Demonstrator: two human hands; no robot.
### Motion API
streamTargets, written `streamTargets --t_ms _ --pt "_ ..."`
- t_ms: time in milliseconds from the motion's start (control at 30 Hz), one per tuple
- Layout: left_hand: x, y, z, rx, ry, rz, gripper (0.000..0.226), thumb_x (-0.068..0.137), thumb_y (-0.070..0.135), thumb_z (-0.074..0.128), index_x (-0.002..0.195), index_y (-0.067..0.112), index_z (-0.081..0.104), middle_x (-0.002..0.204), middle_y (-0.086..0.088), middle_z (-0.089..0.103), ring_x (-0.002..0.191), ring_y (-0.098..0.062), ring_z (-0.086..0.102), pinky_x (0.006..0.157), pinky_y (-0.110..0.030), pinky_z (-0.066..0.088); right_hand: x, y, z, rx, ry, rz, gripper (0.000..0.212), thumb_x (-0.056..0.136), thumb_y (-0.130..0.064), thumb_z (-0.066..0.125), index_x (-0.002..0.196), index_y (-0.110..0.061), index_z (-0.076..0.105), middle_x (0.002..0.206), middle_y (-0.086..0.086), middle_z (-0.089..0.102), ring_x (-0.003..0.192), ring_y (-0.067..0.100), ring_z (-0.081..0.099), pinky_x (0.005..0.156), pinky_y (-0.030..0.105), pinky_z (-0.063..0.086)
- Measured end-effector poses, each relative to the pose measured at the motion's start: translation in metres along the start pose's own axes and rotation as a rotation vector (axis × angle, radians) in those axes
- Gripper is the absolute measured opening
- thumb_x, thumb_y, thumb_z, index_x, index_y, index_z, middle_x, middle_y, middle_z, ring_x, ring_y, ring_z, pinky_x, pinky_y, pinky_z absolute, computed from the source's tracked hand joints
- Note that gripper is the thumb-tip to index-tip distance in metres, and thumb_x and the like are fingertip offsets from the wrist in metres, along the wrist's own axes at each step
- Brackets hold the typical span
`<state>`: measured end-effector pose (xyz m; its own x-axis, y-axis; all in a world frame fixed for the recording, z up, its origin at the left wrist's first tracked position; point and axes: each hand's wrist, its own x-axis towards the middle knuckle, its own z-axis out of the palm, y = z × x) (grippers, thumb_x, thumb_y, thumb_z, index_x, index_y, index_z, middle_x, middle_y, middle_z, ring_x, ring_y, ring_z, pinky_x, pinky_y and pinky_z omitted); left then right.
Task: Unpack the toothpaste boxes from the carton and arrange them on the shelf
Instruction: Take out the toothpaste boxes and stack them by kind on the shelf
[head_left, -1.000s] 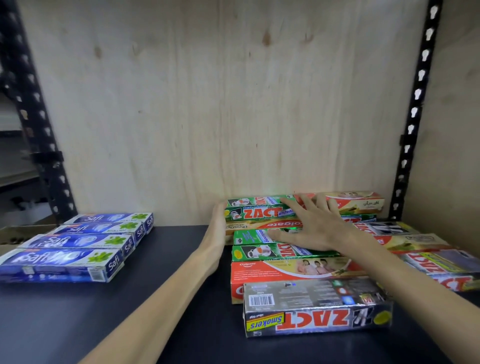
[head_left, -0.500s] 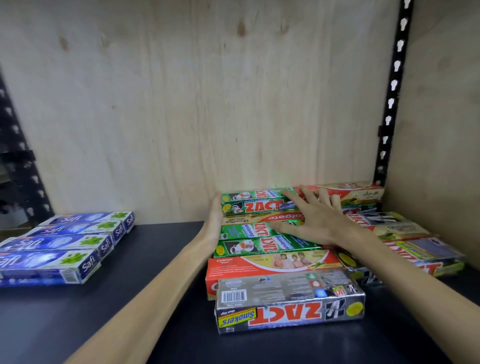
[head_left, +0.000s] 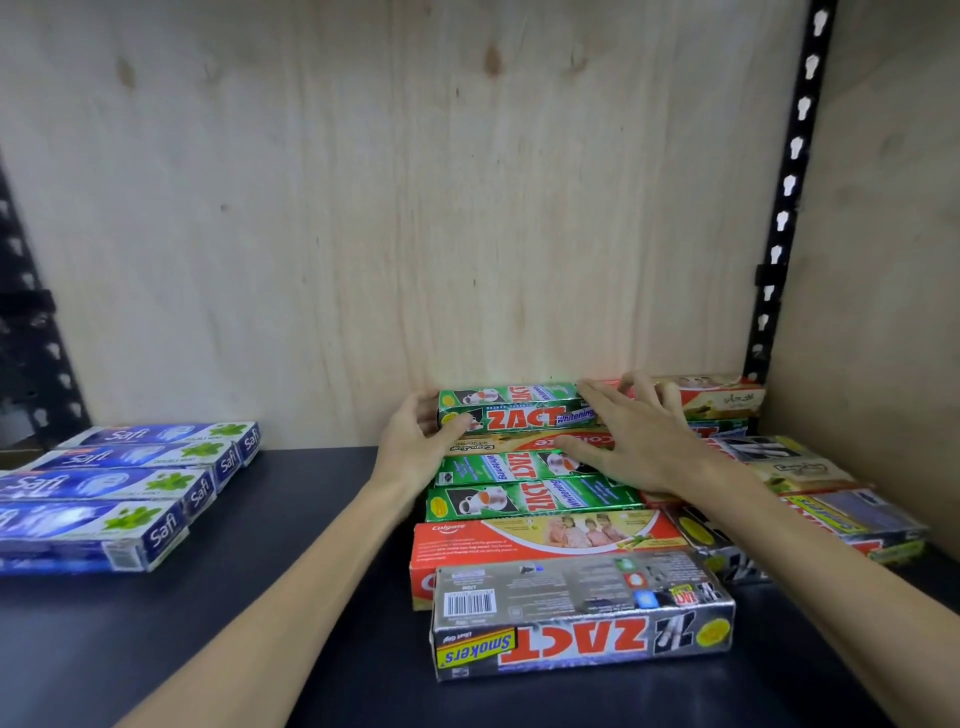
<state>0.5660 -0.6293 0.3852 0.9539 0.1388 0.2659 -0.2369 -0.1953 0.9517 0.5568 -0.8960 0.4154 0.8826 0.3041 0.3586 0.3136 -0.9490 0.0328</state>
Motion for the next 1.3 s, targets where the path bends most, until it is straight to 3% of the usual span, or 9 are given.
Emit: streamTargets --t_ms 133,233,367,500,667,933,1100,1200,1300 --pt "0.002 0.000 -0.002 0.001 0.016 0.035 0.050 0.083 0.024 0.083 0.123 0.026 0.053 0.114 0.010 0.065 0.100 -0.007 0.067 0.078 -0.029 0.057 -0.001 -0.007 -0.006 -0.064 0.036 -0.078 0.075 0.096 -0.071 0.030 0.153 -0.023 0.030 0.155 -0.006 0.037 0.137 0.018 0.023 0.109 0.041 0.021" --pt "0.005 -0.001 -0.016 0.085 0.034 0.064 0.044 0.084 0.024 0.082 0.118 0.026 0.053 0.111 0.010 0.066 0.103 -0.008 0.065 0.084 -0.028 0.054 0.004 -0.016 -0.005 -0.032 0.041 -0.130 0.063 0.099 -0.063 0.034 0.149 -0.025 0.035 0.151 -0.009 0.041 0.134 0.017 0.024 0.105 0.040 0.021" --pt "0.006 0.004 -0.065 0.412 -0.035 0.103 0.037 0.085 0.031 0.079 0.111 0.024 0.054 0.103 0.013 0.064 0.095 -0.007 0.061 0.083 -0.029 0.050 0.015 -0.041 -0.004 0.063 0.066 -0.140 0.052 0.099 -0.056 0.044 0.145 -0.030 0.045 0.133 -0.007 0.056 0.122 0.018 0.028 0.086 0.036 0.018" --pt "0.014 0.012 -0.124 0.701 -0.069 0.103 0.046 0.078 0.044 0.083 0.107 0.020 0.058 0.103 0.006 0.068 0.094 -0.014 0.063 0.083 -0.034 0.052 0.033 -0.074 0.002 0.197 0.076 -0.099 0.061 0.089 -0.066 0.055 0.144 -0.040 0.046 0.120 0.001 0.065 0.121 0.021 0.039 0.091 0.039 0.027" --pt "0.021 0.016 -0.176 1.067 0.016 0.153 0.062 0.068 0.072 0.076 0.106 0.025 0.061 0.105 0.013 0.070 0.105 -0.013 0.060 0.089 -0.037 0.037 0.060 -0.135 0.002 0.257 0.155 -0.058 0.054 0.079 -0.060 0.073 0.118 -0.026 0.061 0.102 0.000 0.073 0.108 0.023 0.053 0.087 0.036 0.028" --pt "0.028 0.000 -0.223 1.066 -0.042 0.109 0.064 0.066 0.065 0.082 0.111 0.025 0.060 0.110 0.010 0.069 0.112 -0.016 0.055 0.096 -0.039 0.035 0.087 -0.184 0.034 0.315 0.114 -0.034 0.039 0.069 -0.052 0.085 0.082 -0.027 0.057 0.087 0.001 0.070 0.093 0.025 0.063 0.085 0.036 0.043" --pt "0.034 -0.011 -0.221 1.098 0.003 0.200 0.062 0.059 0.069 0.083 0.101 0.026 0.067 0.103 0.005 0.062 0.109 -0.019 0.047 0.085 -0.036 0.036 0.099 -0.182 0.029 0.228 0.080 -0.013 0.042 0.067 -0.056 0.083 0.087 -0.026 0.062 0.091 -0.004 0.071 0.096 0.020 0.062 0.089 0.035 0.040" --pt "0.035 -0.014 -0.222 1.089 0.012 0.204 0.061 0.060 0.061 0.087 0.105 0.024 0.069 0.107 0.002 0.058 0.107 -0.021 0.052 0.089 -0.037 0.044 0.101 -0.184 0.030 0.224 0.101 -0.057 0.045 0.068 -0.058 0.082 0.092 -0.024 0.065 0.084 -0.009 0.066 0.092 0.016 0.060 0.084 0.033 0.031" --pt "0.035 -0.017 -0.222 1.040 0.032 0.194 0.067 0.058 0.058 0.090 0.108 0.021 0.065 0.110 0.002 0.059 0.105 -0.020 0.056 0.091 -0.040 0.049 0.100 -0.182 0.031 0.237 0.113 -0.062 0.044 0.067 -0.059 0.082 0.091 -0.026 0.065 0.081 -0.011 0.066 0.089 0.014 0.060 0.087 0.035 0.033"
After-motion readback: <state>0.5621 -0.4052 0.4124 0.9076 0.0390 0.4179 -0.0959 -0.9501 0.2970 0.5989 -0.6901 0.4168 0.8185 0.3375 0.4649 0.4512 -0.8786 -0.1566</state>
